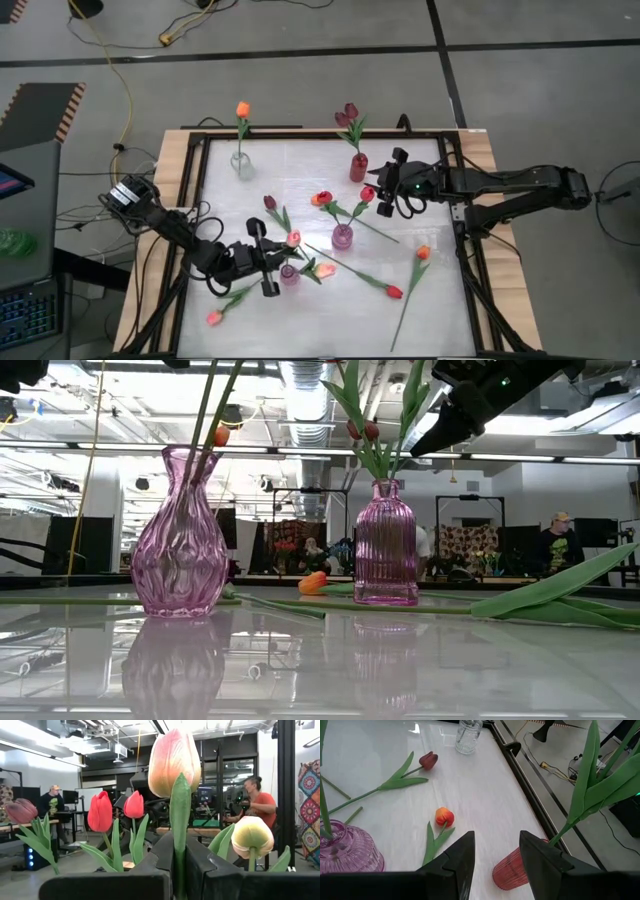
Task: Sort flowers into vase by color
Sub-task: Put the top pink flower into the bottom purple vase
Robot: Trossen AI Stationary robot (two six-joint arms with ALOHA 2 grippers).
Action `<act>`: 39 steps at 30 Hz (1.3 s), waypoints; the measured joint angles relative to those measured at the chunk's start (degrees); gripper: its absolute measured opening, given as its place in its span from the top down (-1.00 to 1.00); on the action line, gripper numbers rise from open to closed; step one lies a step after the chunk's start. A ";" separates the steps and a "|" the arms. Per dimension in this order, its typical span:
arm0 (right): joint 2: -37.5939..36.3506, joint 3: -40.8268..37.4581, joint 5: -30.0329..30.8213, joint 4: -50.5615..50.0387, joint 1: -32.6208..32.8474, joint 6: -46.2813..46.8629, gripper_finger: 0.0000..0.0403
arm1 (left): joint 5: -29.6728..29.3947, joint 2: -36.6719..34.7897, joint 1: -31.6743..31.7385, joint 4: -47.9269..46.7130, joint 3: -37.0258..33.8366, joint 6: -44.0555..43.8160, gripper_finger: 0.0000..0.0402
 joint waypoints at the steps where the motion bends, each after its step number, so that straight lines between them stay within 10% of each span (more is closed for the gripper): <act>1: 0.00 0.00 0.00 0.00 0.00 0.00 0.11 | -0.27 0.00 -0.01 0.02 0.00 0.03 0.95; 39: 0.00 0.00 0.02 0.00 -0.01 0.15 0.11 | -17.03 0.00 -6.44 0.89 0.00 2.91 0.26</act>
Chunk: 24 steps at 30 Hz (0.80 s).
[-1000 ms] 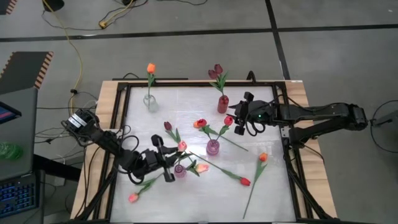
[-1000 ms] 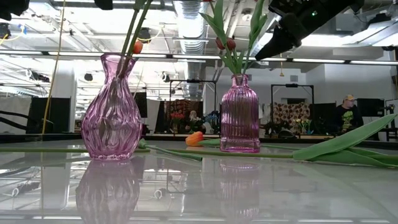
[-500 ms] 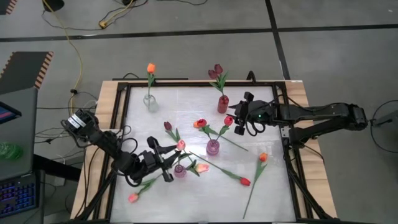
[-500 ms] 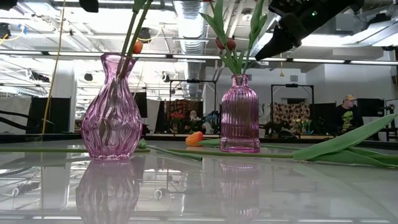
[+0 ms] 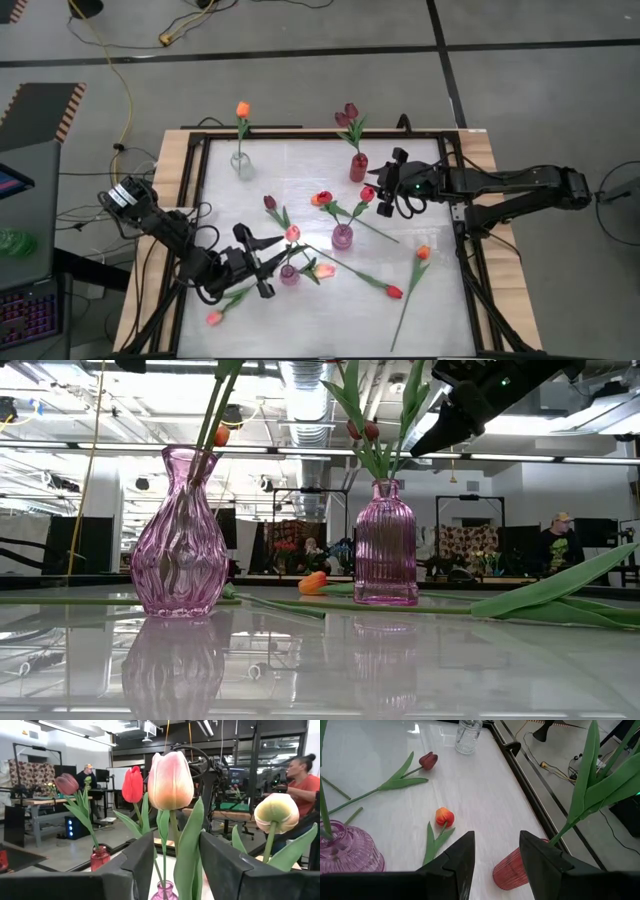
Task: Sort flowers into vase by color
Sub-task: Put the top pink flower into the bottom purple vase, then put the top orange flower into the clear vase
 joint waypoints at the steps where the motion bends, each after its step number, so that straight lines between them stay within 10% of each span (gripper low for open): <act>1: 0.00 0.00 0.00 0.00 0.01 0.15 0.11 | -0.51 0.00 -0.17 0.28 0.00 0.12 0.24; 15: 0.00 0.00 -0.02 -2.92 -0.01 5.62 0.11 | -24.18 -4.69 -2.72 0.85 0.00 15.60 0.13; 24: 0.00 -0.15 -0.03 -5.18 -0.01 8.73 0.11 | -24.34 -7.23 -2.60 0.79 -1.08 20.90 0.13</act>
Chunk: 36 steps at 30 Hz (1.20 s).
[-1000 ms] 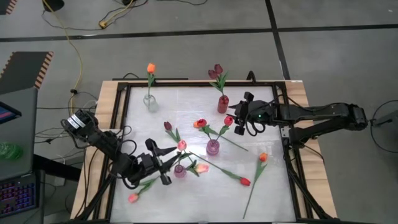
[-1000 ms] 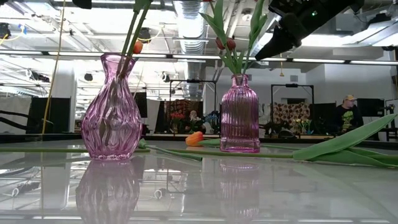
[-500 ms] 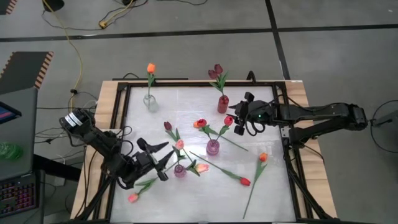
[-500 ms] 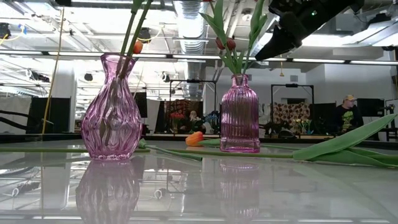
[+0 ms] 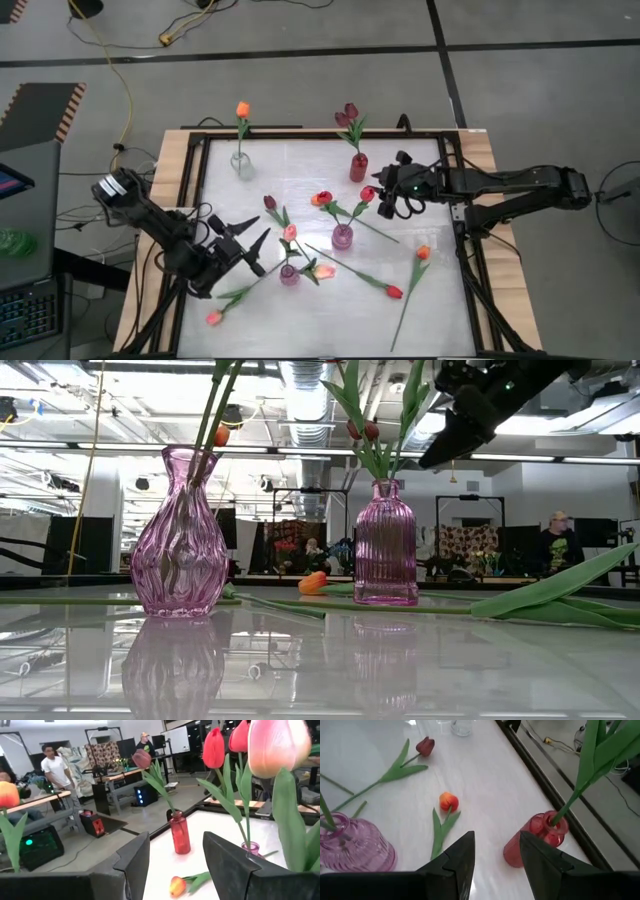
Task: Sort flowers into vase by color
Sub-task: Put the top orange flower into the clear vase
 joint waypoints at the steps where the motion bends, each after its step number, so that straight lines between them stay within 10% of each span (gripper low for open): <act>1: -0.02 -0.42 -0.01 0.27 0.00 0.40 0.11 | -0.07 -0.45 0.06 0.02 -0.56 -0.17 0.13; 9: 0.35 -5.31 -1.93 0.93 0.02 6.02 0.11 | 1.17 -3.62 3.12 -0.04 -10.28 -15.31 0.13; 22: 0.67 -11.28 -4.80 10.25 0.02 10.59 0.11 | 34.11 -5.46 19.27 -10.75 -24.58 -57.25 0.13; 36: 15.45 -11.35 -6.52 21.82 0.01 13.33 0.11 | 54.93 -5.46 35.66 -21.08 -23.78 -62.71 0.14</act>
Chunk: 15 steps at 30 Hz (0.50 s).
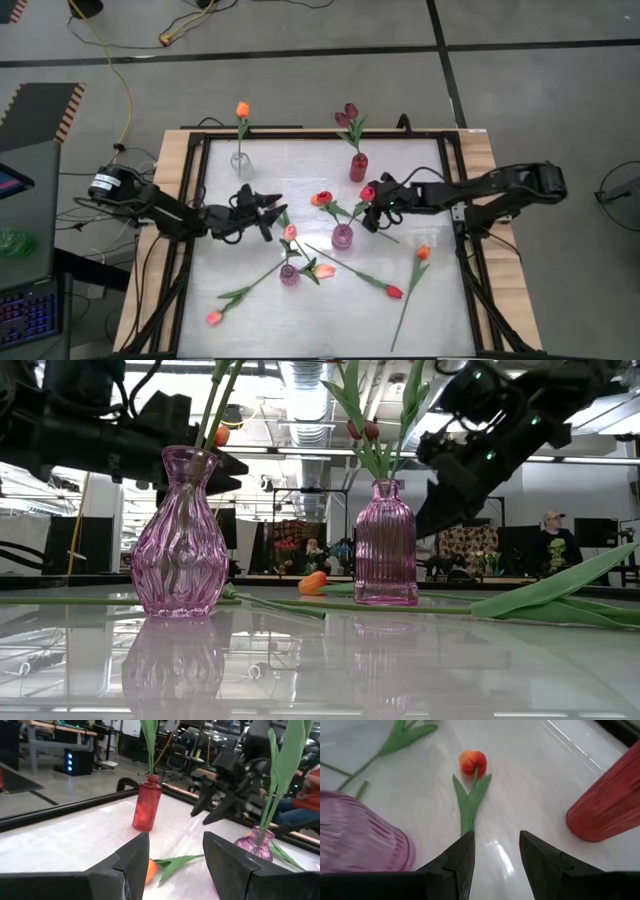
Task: Sort flowers into vase by color
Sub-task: Put the top orange flower into the clear vase
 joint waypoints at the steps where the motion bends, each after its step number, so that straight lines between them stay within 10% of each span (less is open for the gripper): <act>1: 1.03 0.00 -0.02 0.74 -0.01 0.02 0.11 | 0.83 0.00 0.38 -0.04 -0.02 0.00 0.14; 15: 11.93 0.00 -3.05 5.77 0.10 -0.05 0.11 | 3.20 0.02 1.50 -4.94 0.03 -4.05 0.14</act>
